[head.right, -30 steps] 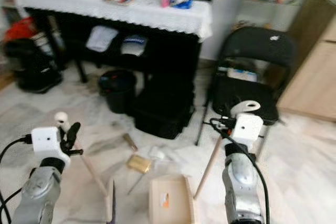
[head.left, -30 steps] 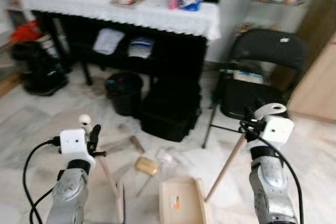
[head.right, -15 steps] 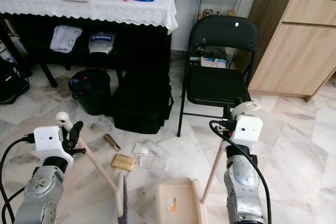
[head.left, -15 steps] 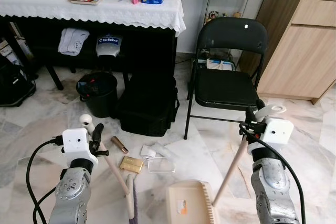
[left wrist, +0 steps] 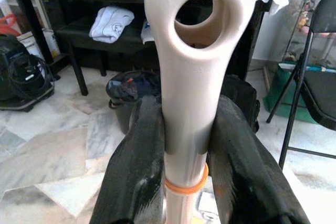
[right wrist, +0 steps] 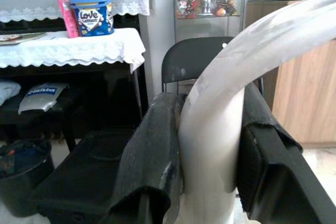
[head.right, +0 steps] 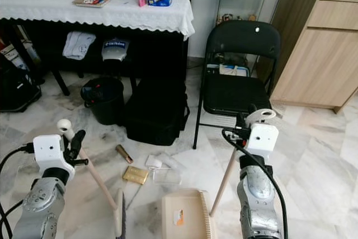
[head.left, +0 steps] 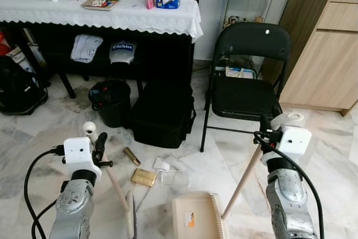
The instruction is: Sweep floor
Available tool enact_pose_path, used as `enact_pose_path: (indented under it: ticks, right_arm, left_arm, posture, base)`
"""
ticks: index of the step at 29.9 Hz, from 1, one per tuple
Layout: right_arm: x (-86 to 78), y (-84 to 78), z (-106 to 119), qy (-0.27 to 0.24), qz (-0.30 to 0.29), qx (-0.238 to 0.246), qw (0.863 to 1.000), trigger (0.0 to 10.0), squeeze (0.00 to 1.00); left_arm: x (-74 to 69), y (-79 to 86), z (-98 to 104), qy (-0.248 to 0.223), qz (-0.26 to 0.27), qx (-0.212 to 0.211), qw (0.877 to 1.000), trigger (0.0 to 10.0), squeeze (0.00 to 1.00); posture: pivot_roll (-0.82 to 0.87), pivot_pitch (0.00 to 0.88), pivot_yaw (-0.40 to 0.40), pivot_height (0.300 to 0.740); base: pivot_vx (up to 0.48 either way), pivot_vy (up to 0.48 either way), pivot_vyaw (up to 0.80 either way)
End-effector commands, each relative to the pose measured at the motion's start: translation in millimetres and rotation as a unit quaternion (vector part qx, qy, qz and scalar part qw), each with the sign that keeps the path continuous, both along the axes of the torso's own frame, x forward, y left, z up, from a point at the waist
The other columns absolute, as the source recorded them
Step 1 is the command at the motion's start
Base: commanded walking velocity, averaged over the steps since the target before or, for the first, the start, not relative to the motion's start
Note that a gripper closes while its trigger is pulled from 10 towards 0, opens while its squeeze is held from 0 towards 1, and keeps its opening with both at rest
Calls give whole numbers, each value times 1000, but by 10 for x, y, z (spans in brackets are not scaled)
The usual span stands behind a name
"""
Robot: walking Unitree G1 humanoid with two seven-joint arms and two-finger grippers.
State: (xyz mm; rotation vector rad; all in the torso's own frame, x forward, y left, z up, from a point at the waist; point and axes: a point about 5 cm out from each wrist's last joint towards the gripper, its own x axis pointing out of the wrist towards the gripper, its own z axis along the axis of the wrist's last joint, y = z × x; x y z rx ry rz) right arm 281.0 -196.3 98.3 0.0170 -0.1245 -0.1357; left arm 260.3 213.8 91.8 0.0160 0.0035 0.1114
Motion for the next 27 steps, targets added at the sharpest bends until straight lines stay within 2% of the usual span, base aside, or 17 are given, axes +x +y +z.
enact_pose_path:
  ticks: [1,27]
  right_arm:
    - [39,13,136,-30,2,-1,1000,10000,0]
    - [43,21,129,-28,3,-1,1000,10000,0]
  left_arm:
    - [27,-5,121,-29,-4,9,1000,10000,0]
    - [35,45,157,-37,8,16,999,10000,0]
  posture:
    - [0,0,-15,740]
    - [2,0,-16,740]
  base:
    - [334,0,0]
    - [332,0,0]
